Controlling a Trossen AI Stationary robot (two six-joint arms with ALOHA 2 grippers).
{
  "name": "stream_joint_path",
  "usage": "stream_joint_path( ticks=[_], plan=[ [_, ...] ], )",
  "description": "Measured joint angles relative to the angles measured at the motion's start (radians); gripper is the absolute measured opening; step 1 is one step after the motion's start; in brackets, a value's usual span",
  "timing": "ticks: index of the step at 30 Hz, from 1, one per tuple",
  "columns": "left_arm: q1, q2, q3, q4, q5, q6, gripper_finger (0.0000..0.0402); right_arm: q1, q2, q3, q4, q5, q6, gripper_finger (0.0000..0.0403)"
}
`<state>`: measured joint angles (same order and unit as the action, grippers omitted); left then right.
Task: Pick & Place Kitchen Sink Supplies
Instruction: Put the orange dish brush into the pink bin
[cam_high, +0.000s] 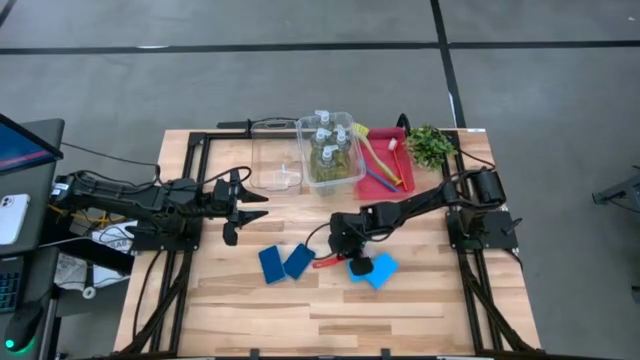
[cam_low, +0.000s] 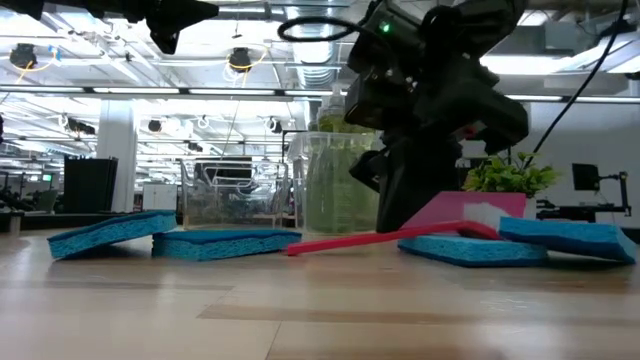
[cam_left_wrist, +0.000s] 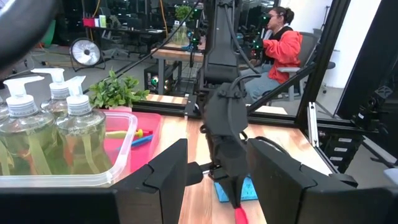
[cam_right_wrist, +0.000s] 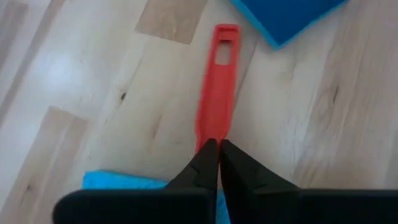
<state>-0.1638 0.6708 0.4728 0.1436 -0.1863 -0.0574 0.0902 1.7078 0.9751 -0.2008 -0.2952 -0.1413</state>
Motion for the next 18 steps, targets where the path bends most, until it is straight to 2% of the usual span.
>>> stream_joint_path(
  ticks=[3, 18],
  plan=[
    [0.0, 0.0, 0.0, 0.0, 0.0, 0.0, 0.0167, 0.02, -0.045, -0.003, -0.018, 0.029, -0.001, 0.0003],
    [0.0, 0.0, 0.0, 0.0, 0.0, 0.0, 0.0167, 0.179, -0.241, 0.0, -0.118, 0.354, -0.01, 0.0]
  ],
)
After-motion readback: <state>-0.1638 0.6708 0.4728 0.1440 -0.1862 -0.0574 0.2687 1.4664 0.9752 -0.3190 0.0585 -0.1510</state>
